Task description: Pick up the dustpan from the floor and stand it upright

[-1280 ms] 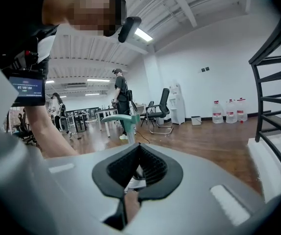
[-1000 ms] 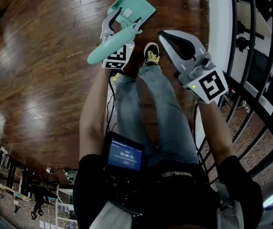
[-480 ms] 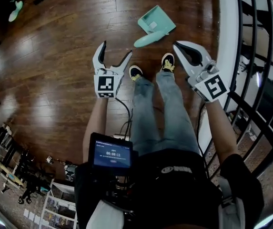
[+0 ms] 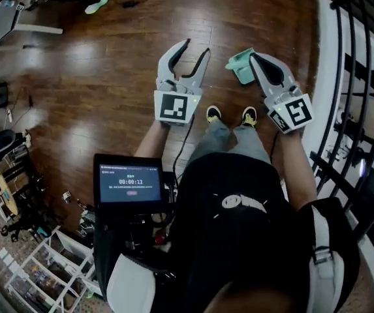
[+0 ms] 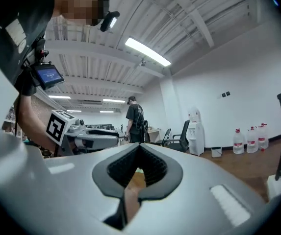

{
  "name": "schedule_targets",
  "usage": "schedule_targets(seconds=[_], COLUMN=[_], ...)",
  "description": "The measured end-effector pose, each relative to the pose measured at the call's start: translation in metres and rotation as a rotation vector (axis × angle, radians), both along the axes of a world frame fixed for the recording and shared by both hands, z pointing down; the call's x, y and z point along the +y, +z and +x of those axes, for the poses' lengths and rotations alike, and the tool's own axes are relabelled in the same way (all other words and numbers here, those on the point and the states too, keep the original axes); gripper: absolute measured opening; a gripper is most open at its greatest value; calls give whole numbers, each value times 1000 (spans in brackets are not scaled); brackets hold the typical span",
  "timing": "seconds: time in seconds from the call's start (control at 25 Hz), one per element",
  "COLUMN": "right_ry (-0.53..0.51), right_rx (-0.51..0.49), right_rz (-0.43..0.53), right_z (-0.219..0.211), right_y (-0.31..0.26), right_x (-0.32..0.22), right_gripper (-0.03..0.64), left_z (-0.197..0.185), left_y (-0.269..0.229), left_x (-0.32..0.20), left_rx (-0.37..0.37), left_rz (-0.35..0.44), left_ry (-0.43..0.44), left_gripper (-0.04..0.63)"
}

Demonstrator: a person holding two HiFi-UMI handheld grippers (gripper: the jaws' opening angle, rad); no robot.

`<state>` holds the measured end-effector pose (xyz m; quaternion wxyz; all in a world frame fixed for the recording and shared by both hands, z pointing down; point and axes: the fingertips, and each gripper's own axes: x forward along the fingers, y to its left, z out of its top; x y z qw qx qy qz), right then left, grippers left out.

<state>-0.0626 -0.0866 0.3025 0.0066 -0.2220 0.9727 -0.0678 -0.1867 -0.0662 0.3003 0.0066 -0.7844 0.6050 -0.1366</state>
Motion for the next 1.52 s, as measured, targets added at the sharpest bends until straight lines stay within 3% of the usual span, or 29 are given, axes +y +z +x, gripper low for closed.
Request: schedule_targets(seconds=[0.04,0.16,0.48,1.52], right_ry=[-4,-32,-69,-102], right_rx=[-28,-65,-70,-54], right_rz=[2,-7,30,79], right_z=[-7,-29,-44,-40], right_y=[-3,-8,-22,-38], right_x=[1,4,-11,2], right_gripper=[3,3,3,3], left_z=[0,2,16,36], left_y=[-6,-30,-53,-76], left_x=[-1,-4,-19,-13], left_rx=[6,49,83,53], left_rz=[26,100,154,185], left_ry=[-26,-76,-76,-90], left_gripper=[20,18,18,18])
